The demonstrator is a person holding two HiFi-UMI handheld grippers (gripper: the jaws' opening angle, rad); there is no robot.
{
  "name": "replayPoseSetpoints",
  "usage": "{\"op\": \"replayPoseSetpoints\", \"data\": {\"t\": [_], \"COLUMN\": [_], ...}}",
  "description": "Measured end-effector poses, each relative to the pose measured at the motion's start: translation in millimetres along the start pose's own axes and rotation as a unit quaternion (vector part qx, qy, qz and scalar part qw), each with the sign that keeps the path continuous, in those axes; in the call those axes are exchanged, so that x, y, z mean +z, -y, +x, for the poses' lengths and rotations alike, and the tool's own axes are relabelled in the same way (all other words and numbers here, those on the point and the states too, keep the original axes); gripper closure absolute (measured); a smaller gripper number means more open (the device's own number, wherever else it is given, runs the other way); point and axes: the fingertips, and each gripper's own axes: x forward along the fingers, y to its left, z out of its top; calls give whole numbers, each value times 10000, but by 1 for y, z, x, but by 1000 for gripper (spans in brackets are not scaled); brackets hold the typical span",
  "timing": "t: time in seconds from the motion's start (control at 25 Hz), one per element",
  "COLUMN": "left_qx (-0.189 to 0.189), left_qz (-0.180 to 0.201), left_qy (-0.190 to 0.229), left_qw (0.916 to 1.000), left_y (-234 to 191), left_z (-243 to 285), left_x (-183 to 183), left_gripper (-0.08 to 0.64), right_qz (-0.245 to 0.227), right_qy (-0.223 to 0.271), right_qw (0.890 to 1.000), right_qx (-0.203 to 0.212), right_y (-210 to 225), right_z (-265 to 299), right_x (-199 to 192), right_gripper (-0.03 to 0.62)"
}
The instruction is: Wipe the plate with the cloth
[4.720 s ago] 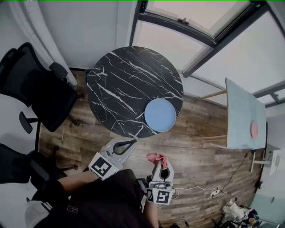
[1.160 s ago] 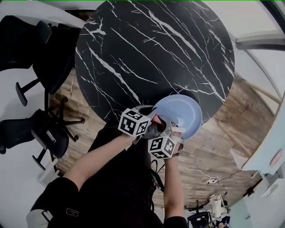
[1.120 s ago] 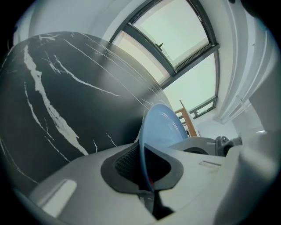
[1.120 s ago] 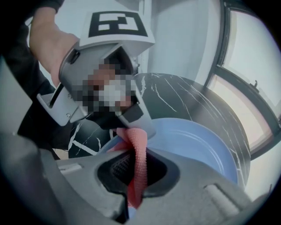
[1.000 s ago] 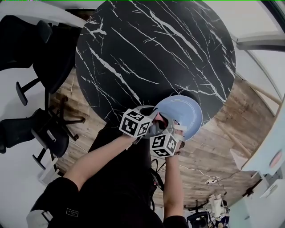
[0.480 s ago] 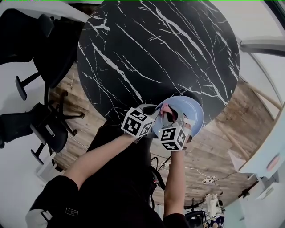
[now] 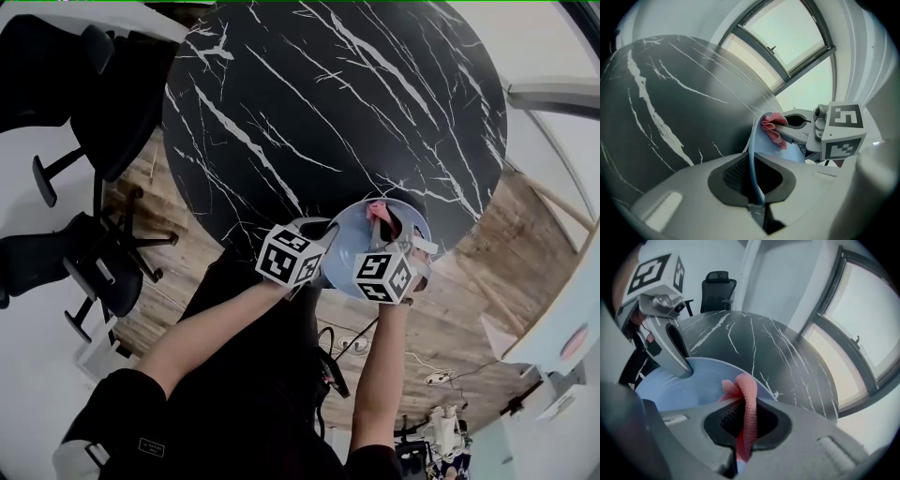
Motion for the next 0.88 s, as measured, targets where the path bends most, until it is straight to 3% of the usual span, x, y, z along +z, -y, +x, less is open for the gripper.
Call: {"op": "replayPoseSetpoints", "data": {"t": [0.4, 0.56, 0.88], "left_qx": [37, 31, 50], "left_qz": [-185, -368, -632], "left_qy": [103, 159, 220], "left_qw": [9998, 9992, 9977], "left_y": [0, -2, -4], "left_z": [-1, 0, -1], "left_x": [-2, -1, -2], "left_gripper": [545, 541, 537], "right_qz": [-521, -672, -423], "right_qy": [-735, -1039, -1396], "right_qw": [9940, 9900, 9879], "right_qx": [-617, -675, -529], "right_y": [28, 26, -4], "right_z": [-17, -29, -56], "right_x": [-59, -88, -131], "right_gripper": [580, 580, 580]}}
